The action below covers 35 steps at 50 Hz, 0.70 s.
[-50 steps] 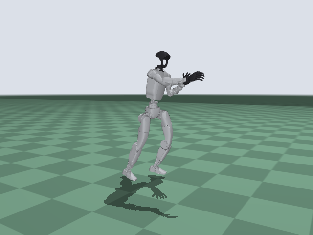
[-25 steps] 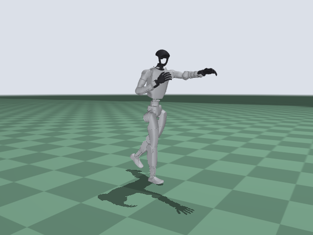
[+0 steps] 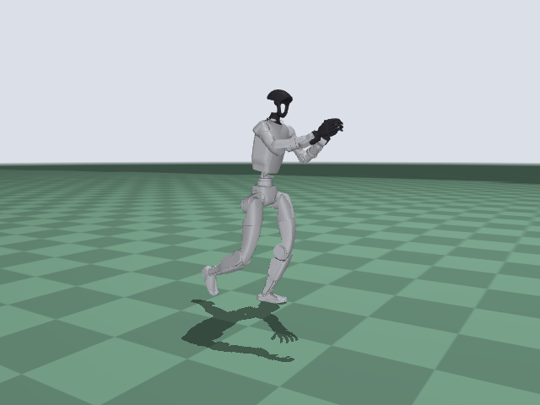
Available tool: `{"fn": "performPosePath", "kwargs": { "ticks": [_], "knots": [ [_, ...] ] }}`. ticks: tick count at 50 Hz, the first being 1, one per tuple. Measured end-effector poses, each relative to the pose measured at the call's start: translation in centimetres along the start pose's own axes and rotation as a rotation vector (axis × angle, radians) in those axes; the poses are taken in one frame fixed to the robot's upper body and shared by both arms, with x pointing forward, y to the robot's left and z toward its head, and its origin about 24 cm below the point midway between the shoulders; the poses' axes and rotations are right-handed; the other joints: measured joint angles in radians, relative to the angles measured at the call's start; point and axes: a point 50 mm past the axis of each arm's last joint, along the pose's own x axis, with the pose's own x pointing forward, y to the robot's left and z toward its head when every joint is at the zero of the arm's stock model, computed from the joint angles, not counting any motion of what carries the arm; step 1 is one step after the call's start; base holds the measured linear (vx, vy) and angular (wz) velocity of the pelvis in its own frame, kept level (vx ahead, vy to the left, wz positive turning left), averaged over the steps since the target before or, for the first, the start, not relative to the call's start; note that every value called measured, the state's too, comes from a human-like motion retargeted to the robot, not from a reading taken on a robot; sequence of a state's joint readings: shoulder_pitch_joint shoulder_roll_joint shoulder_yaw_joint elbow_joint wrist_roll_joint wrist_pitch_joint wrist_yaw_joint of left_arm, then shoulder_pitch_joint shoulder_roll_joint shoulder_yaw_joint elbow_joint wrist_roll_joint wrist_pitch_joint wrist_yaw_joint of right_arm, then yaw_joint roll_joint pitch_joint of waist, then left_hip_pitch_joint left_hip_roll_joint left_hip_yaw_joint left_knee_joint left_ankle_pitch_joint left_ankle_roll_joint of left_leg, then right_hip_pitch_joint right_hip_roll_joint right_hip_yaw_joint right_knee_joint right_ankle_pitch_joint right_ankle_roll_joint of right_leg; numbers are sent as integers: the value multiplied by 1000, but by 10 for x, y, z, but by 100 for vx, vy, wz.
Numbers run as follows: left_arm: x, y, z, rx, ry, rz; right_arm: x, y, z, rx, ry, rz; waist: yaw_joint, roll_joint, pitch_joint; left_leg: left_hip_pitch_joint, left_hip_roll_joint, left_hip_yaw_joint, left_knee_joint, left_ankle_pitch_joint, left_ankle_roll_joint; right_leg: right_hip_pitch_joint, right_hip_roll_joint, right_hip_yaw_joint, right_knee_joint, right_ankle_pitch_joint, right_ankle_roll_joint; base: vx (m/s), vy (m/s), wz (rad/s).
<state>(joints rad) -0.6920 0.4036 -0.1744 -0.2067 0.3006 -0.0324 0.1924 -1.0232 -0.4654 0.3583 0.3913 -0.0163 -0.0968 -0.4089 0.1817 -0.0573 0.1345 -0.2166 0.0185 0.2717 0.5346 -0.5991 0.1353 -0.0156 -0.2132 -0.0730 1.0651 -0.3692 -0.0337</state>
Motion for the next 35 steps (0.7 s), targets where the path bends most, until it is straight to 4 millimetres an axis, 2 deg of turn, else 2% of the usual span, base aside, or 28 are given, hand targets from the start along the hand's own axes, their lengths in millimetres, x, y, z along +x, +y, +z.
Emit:
{"fn": "performPosePath", "kwargs": {
  "ticks": [2, 3, 5, 7, 8, 10, 11, 13, 15, 17, 18, 20, 22, 24, 25, 27, 30, 32, 33, 35],
  "knots": [
    [52, -11, -17, 55, 99, -29, -46, -1, 19, 148, -105, 77, -98, 24, -12, 56, -13, -39, -44, -5, -34, -124, 28, -14, 20, -48, -7, 119, 21, 140],
    [72, -14, -32, 127, 180, -55, -72, -1, 25, 168, -144, 150, -158, 52, -21, 95, -9, -64, -89, 10, -54, -168, 45, -43, -25, -59, -10, 122, 15, 146],
    [94, -8, -67, 234, 382, -40, -123, 1, 39, 391, -149, 218, -294, 120, -34, 168, 11, -124, -186, 76, -91, -229, 83, -122, -211, -48, -6, 125, 7, 166],
    [92, 4, -103, 347, 580, -82, -160, -3, 42, 471, -112, 324, -447, 157, -24, 245, 16, -192, -267, 179, -116, -226, 113, -180, -527, 26, 37, 128, -7, 189],
    [87, 12, -116, 387, 661, -116, -173, -5, 41, 496, -82, 375, -518, 154, -11, 292, 5, -225, -302, 235, -121, -209, 115, -188, -697, 71, 70, 132, -19, 169],
    [76, 27, -132, 462, 750, -203, -189, -8, 38, 523, -30, 442, -621, 117, 16, 402, -21, -274, -356, 337, -109, -192, 103, -174, -933, 112, 142, 134, -28, 102],
    [73, 31, -135, 496, 738, -245, -190, -11, 37, 502, -19, 438, -632, 91, 26, 449, -33, -284, -346, 372, -86, -192, 96, -159, -970, 104, 161, 134, -33, 8],
    [73, 34, -132, 522, 666, -281, -184, -14, 44, 463, -70, 399, -617, 36, 39, 493, -70, -283, -226, 405, -34, -177, 76, -135, -985, 116, 165, 130, -31, -74],
    [77, 31, -117, 468, 533, -204, -163, -13, 63, 446, -238, 322, -562, 5, 35, 413, -88, -230, 86, 362, -2, -160, 60, -117, -920, 142, 115, 122, -23, -114],
    [70, 25, -95, 371, 401, -88, -127, -6, 77, 400, -365, 287, -489, 31, 25, 264, -28, -164, 420, 265, 20, -179, 87, -82, -778, 46, 48, 115, -14, -110],
    [60, 24, -82, 319, 344, -34, -106, 0, 80, 387, -392, 282, -453, 46, 23, 193, 3, -146, 544, 217, 37, -189, 102, -62, -701, -20, 31, 115, -9, -99],
    [22, 22, -61, 209, 263, 37, -61, 17, 76, 381, -342, 265, -386, 59, 10, 57, 33, -129, 684, 151, 65, -187, 116, -32, -607, -97, 30, 116, -5, -89],
    [-33, 15, -49, 90, 248, 29, -26, 34, 48, 344, -164, 183, -301, 29, -21, -49, 24, -104, 645, 129, 75, -139, 107, 0, -629, -87, 54, 120, -2, -105],
    [-89, 9, -42, -49, 300, -16, -8, 43, 6, 243, 66, 50, -170, -28, -55, -99, 12, -45, 461, 131, 65, -79, 90, 58, -697, -28, 85, 123, 4, -161],
    [-116, 8, -38, -127, 348, -40, -5, 42, -19, 172, 186, -27, -92, -59, -67, -104, 10, -5, 331, 143, 53, -49, 81, 96, -733, 13, 101, 124, 12, -204],
    [-167, 12, -39, -246, 504, -99, -14, 32, -68, 10, 418, -103, 70, -93, -70, -60, 22, 84, -9, 219, 0, 19, 77, 173, -801, 111, 133, 124, 24, -213],
    [-221, 30, -35, -354, 708, -77, -34, 6, -112, -74, 611, -158, 223, -63, -41, 2, 57, 109, -404, 276, -110, 156, 97, 234, -871, 235, 158, 120, 44, -130],
    [-226, 34, -27, -363, 707, -24, -38, -9, -119, -97, 599, -150, 222, -6, -2, 21, 90, 59, -450, 277, -130, 224, 121, 217, -780, 250, 131, 112, 53, 14],
    [-216, 33, -24, -345, 654, 4, -37, -17, -116, -87, 559, -159, 204, 28, 25, 33, 110, 40, -423, 305, -120, 228, 136, 188, -660, 229, 110, 104, 50, 78],
    [-176, 25, -18, -289, 477, 39, -33, -32, -102, -30, 442, -200, 152, 60, 78, 24, 115, 5, -274, 304, -62, 158, 114, 102, -333, 143, 70, 97, 44, 114]
  ]
}}
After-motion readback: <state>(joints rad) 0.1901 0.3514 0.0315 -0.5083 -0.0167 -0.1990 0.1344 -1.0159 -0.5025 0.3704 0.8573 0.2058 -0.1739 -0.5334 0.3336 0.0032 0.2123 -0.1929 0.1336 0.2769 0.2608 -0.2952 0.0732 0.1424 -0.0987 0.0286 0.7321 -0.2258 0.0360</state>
